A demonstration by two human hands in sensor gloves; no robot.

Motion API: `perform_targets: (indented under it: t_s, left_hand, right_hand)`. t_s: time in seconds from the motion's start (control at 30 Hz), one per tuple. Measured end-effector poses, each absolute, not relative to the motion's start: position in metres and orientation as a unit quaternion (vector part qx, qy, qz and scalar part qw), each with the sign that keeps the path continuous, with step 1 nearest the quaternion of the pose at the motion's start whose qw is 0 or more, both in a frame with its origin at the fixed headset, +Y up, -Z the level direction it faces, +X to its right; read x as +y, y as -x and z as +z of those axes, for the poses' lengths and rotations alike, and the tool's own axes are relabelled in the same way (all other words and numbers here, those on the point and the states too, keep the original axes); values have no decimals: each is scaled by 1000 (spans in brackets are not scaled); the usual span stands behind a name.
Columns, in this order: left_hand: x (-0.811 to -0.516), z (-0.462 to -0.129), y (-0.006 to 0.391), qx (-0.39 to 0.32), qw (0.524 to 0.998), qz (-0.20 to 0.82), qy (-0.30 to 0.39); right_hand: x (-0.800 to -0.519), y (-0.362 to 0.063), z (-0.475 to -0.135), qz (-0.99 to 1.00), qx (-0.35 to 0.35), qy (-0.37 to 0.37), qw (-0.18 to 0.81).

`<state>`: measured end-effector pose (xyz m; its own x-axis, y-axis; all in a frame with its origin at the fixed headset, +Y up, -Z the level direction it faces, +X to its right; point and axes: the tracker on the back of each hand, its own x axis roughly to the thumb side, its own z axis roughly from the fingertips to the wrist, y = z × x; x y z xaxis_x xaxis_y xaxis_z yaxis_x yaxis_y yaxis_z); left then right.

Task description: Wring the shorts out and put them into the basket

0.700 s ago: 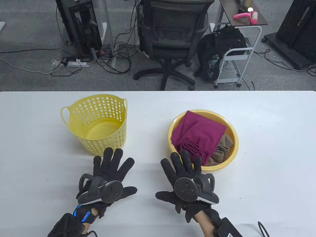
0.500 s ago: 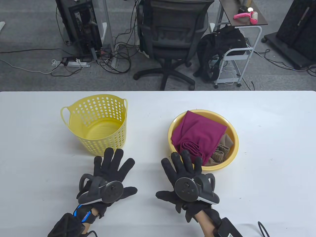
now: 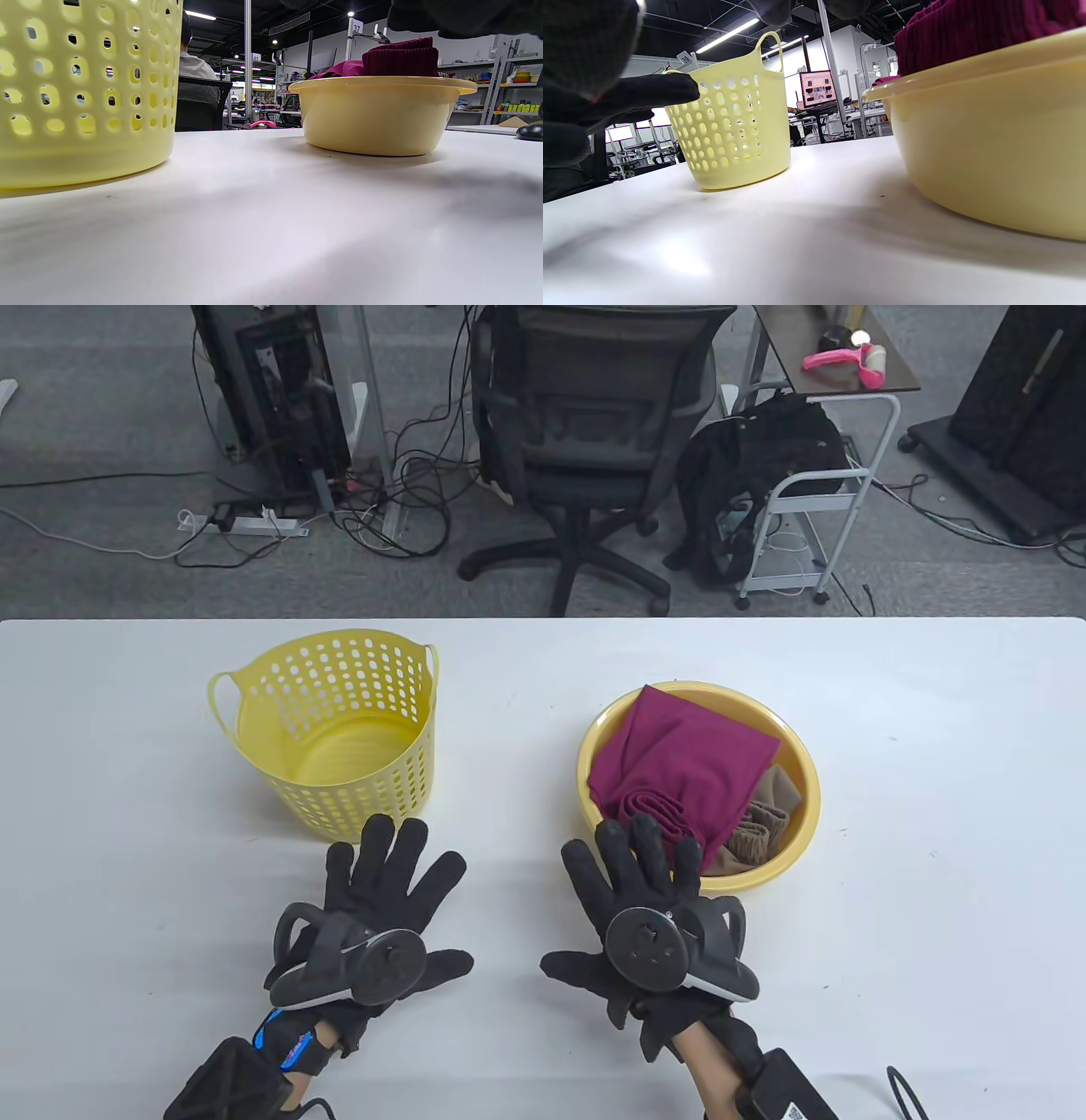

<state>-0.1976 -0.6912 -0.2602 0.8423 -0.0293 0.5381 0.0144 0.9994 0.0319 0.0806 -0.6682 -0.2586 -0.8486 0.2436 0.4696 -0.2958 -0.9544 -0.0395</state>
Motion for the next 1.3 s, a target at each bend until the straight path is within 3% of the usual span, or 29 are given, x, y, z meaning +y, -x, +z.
perform_targets:
  t_s: [0.53,1.3]
  left_hand:
    - [-692,-260,196,-283,959,-15,-9]
    - [-692,-261,196,-283,959,-18,-7]
  right_hand:
    - [-657,-104,-282,971,-54,-204,115]
    - [-647,-137,-342,986,2,-154,68]
